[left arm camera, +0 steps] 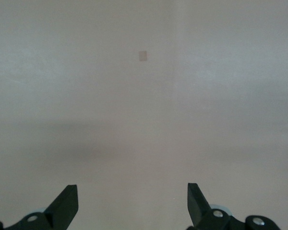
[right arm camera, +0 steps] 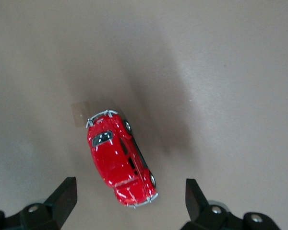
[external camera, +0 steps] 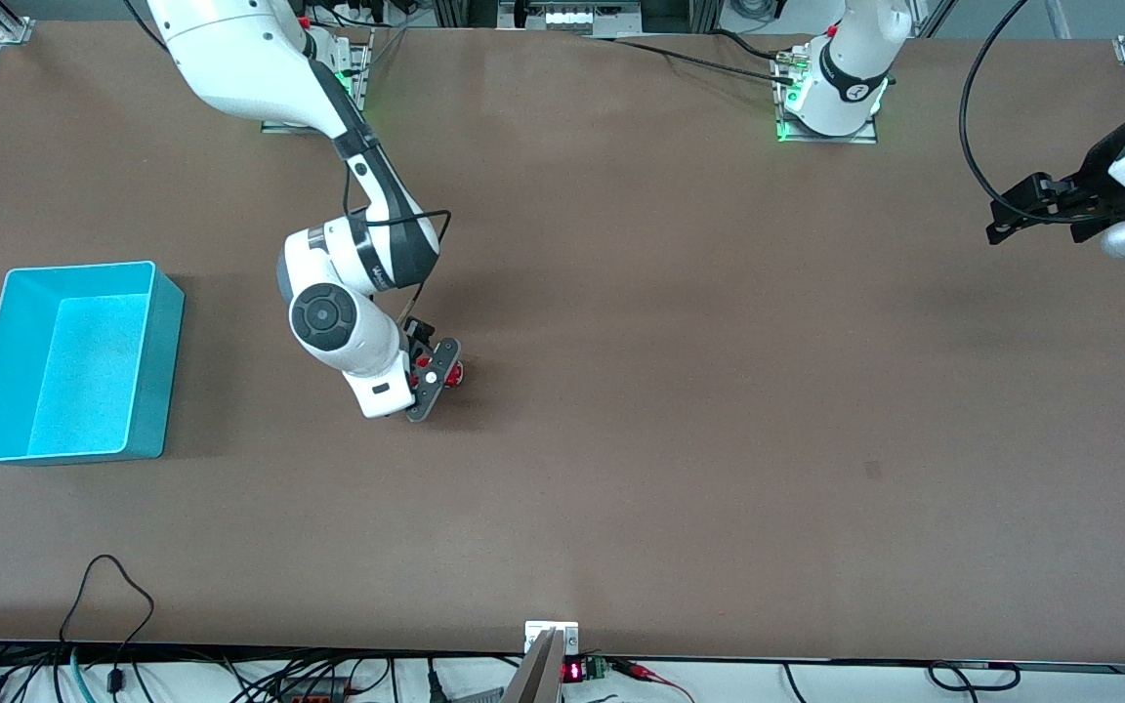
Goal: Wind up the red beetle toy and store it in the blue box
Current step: 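Lower the right gripper onto the red car and close it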
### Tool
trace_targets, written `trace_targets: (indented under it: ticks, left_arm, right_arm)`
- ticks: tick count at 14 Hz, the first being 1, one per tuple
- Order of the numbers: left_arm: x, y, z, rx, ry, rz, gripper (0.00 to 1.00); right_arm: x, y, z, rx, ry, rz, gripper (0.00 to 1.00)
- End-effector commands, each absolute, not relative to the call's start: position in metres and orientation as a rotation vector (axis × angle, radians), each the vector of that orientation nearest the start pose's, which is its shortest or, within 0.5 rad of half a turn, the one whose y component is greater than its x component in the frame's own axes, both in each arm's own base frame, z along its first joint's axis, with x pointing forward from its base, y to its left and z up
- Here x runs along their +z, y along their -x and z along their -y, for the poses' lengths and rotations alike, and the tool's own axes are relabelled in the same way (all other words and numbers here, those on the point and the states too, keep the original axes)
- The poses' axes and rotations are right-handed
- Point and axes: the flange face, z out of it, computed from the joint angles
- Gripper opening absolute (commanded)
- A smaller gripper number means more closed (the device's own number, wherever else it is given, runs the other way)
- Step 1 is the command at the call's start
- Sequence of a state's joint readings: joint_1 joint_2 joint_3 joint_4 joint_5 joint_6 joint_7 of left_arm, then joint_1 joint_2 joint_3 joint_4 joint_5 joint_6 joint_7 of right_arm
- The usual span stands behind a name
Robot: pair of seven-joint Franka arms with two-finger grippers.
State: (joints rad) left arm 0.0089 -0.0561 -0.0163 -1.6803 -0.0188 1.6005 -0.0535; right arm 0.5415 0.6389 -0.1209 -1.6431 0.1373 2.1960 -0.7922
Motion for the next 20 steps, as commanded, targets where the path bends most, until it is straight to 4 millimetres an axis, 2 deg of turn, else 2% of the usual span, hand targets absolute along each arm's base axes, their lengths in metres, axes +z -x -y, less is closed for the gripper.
trace_targets:
  ticks: [1,5,11,14,15,17,18,20]
  left_arm:
    - [0.611,-0.543,0.011,0.026,3.136,0.067,1.00]
    - [0.611,-0.543,0.011,0.026,3.135,0.065,1.00]
    - [0.611,-0.543,0.012,0.026,3.137,0.065,1.00]
    - [0.611,-0.543,0.012,0.026,3.135,0.065,1.00]
    - [0.611,-0.543,0.012,0.026,3.137,0.065,1.00]
    - [0.611,-0.543,0.012,0.026,3.137,0.065,1.00]
    - [0.611,-0.543,0.012,0.026,3.137,0.065,1.00]
    - [0.612,-0.543,0.014,0.024,3.137,0.060,1.00]
  right_arm:
    - [0.227,-0.612,-0.298,0.082,2.551,1.770,1.00]
    - [0.199,-0.612,-0.300,0.065,2.500,1.851,1.00]
    - [0.198,-0.598,-0.316,0.122,2.471,1.859,1.00]
    - [0.192,-0.597,-0.313,0.145,2.476,1.846,1.00]
    - [0.187,-0.596,-0.311,0.159,2.478,1.841,0.95]
    - [0.186,-0.593,-0.311,0.169,2.473,1.845,0.75]
    - [0.192,-0.595,-0.314,0.150,2.477,1.842,0.46]
    - [0.197,-0.597,-0.317,0.136,2.484,1.849,0.32]
